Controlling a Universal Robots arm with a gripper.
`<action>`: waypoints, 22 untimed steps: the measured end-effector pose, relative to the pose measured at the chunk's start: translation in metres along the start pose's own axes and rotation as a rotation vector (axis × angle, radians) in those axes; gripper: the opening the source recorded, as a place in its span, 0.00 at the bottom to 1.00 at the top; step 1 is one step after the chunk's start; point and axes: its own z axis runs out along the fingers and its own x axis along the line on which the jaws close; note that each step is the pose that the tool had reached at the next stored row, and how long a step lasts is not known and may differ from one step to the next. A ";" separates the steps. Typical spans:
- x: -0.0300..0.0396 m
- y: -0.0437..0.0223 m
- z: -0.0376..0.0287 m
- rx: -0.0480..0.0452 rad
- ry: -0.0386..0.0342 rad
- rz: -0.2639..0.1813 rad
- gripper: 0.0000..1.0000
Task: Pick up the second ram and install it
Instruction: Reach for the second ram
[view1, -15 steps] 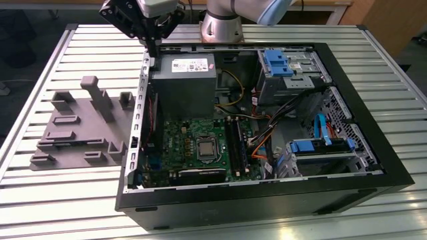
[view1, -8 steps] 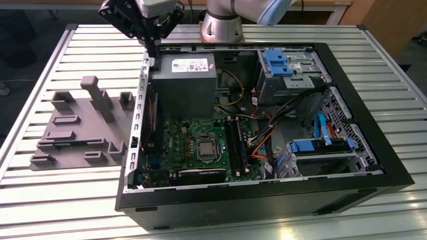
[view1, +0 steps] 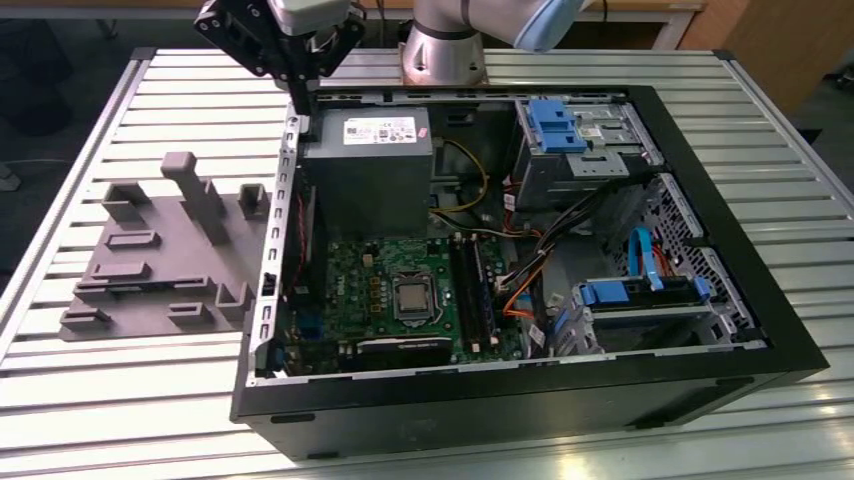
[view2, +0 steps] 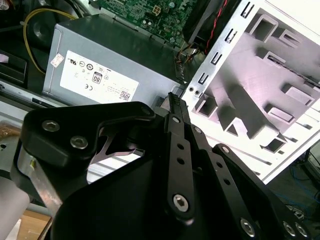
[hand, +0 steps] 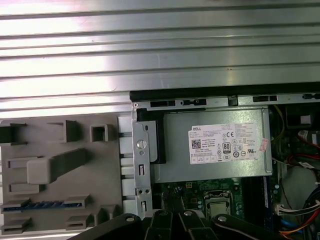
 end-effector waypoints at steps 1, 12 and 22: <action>0.0002 0.0000 0.0000 0.0000 0.0000 0.000 0.11; 0.0026 -0.0002 -0.0001 0.0000 0.0000 0.000 0.11; 0.0078 -0.0006 -0.0002 -0.0001 0.0000 0.000 0.11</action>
